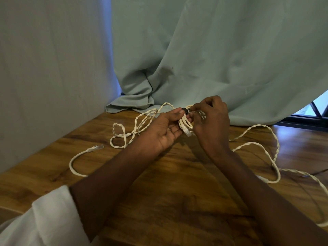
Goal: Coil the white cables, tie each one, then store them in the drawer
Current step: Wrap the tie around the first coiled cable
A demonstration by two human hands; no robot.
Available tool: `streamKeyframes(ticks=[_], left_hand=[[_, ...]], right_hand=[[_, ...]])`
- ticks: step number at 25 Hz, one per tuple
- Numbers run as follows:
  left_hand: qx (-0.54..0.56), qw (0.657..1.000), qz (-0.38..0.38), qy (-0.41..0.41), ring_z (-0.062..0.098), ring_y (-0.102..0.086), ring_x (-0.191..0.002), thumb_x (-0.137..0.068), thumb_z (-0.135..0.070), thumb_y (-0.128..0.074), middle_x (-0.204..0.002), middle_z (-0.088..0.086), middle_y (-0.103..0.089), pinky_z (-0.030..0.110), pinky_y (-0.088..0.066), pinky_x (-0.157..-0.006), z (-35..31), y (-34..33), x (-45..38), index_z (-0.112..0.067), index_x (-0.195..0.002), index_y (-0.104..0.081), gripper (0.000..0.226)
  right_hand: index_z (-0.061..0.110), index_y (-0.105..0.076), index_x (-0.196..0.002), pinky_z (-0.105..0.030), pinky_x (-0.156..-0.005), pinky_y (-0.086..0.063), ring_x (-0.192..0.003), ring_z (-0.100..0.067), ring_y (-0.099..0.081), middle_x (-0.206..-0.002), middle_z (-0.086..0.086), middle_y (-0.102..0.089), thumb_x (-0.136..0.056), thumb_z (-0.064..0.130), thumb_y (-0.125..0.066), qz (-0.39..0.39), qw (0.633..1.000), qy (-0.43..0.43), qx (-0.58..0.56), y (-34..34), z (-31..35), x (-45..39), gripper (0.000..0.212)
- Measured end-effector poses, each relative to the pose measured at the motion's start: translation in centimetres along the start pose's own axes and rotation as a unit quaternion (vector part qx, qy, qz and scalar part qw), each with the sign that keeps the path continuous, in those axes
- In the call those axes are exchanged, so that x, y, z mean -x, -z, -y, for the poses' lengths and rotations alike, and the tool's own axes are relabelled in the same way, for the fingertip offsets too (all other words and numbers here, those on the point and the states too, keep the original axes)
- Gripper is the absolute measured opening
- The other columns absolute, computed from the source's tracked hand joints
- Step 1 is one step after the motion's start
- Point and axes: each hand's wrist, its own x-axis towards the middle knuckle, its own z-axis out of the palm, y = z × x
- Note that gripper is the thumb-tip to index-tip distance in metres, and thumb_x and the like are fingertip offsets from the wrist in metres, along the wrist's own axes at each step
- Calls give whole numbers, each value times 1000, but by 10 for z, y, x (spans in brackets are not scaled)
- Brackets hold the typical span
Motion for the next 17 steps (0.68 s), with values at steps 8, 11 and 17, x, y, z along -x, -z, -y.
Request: streamKeyframes(ticks=[8, 11, 17], left_hand=[[-26, 1000, 0, -7, 26, -76, -87, -99, 6, -58, -102, 20, -77, 41, -62, -86, -1, 2, 1, 1, -133, -63, 35], [-21, 1000, -11, -12, 26, -76, -89, -99, 6, -59, -108, 20, -76, 39, -63, -83, 2, 1, 0, 2, -135, -63, 36], [-37, 999, -9, -22, 25, -75, -92, -98, 5, -61, -104, 17, -77, 40, -63, -86, 3, -1, 0, 0, -127, -65, 30]], right_hand=[[20, -81, -104, -33, -73, -42, -101, -24, -52, -111, -6, -59, -89, 17, -72, 21, 999, 38, 22, 6, -3, -3, 18], [17, -80, -105, -29, -74, -37, -103, -23, -53, -112, -7, -60, -90, 18, -71, 21, 999, 26, 32, 5, -3, -4, 17], [16, -77, -107, -34, -72, -44, -102, -26, -54, -113, -10, -58, -91, 20, -70, 23, 998, 33, 47, 4, -3, -2, 18]])
